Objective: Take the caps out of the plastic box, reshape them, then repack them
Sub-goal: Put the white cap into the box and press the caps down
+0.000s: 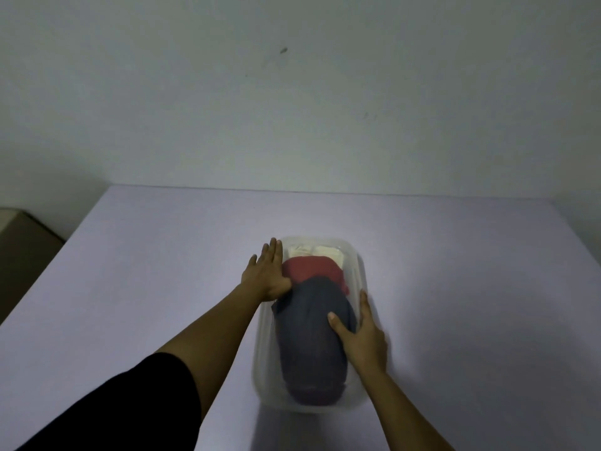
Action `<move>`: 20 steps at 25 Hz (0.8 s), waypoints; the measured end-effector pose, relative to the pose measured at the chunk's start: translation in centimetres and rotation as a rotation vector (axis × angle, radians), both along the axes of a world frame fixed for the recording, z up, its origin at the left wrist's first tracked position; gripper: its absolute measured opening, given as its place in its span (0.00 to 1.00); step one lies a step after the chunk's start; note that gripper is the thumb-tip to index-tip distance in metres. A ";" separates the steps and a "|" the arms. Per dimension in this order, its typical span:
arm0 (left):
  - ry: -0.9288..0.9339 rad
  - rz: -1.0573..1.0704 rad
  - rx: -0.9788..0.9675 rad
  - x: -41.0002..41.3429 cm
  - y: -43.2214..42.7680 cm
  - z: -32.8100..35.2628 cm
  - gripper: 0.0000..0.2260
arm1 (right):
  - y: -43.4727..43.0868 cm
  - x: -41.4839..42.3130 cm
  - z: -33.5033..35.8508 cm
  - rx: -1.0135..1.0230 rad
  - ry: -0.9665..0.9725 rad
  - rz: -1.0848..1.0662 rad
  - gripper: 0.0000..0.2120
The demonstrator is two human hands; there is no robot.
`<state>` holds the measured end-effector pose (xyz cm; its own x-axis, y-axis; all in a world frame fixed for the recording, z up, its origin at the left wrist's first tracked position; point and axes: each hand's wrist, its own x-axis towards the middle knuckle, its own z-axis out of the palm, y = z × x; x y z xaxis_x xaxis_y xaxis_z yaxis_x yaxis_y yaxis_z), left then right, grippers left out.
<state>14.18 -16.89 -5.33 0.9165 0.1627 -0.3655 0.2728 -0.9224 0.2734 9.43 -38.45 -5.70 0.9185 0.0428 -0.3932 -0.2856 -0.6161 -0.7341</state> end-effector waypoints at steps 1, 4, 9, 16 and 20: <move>0.003 0.002 0.005 0.1 0.1 -0.4 0.38 | 0.0 0.0 0.0 -0.003 -0.004 0.000 0.42; -0.045 -0.019 0.097 0.5 0.6 -0.9 0.33 | -0.2 0.3 -0.4 -0.007 0.002 -0.008 0.42; -0.033 -0.014 0.130 1.0 1.3 -0.9 0.31 | -0.4 0.4 -0.9 0.006 -0.005 -0.011 0.42; -0.026 0.048 -0.087 -0.2 1.1 -0.9 0.32 | -0.3 0.1 -0.8 -0.015 -0.025 -0.011 0.42; -0.077 0.397 -0.420 -5.9 -1.3 -0.4 0.37 | -0.4 0.1 -0.9 0.055 0.005 -0.036 0.45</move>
<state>8.26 -18.15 -5.71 0.8413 0.3547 -0.4080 0.5406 -0.5619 0.6262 9.51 -38.82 -6.57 0.9179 0.0312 -0.3955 -0.3106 -0.5638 -0.7653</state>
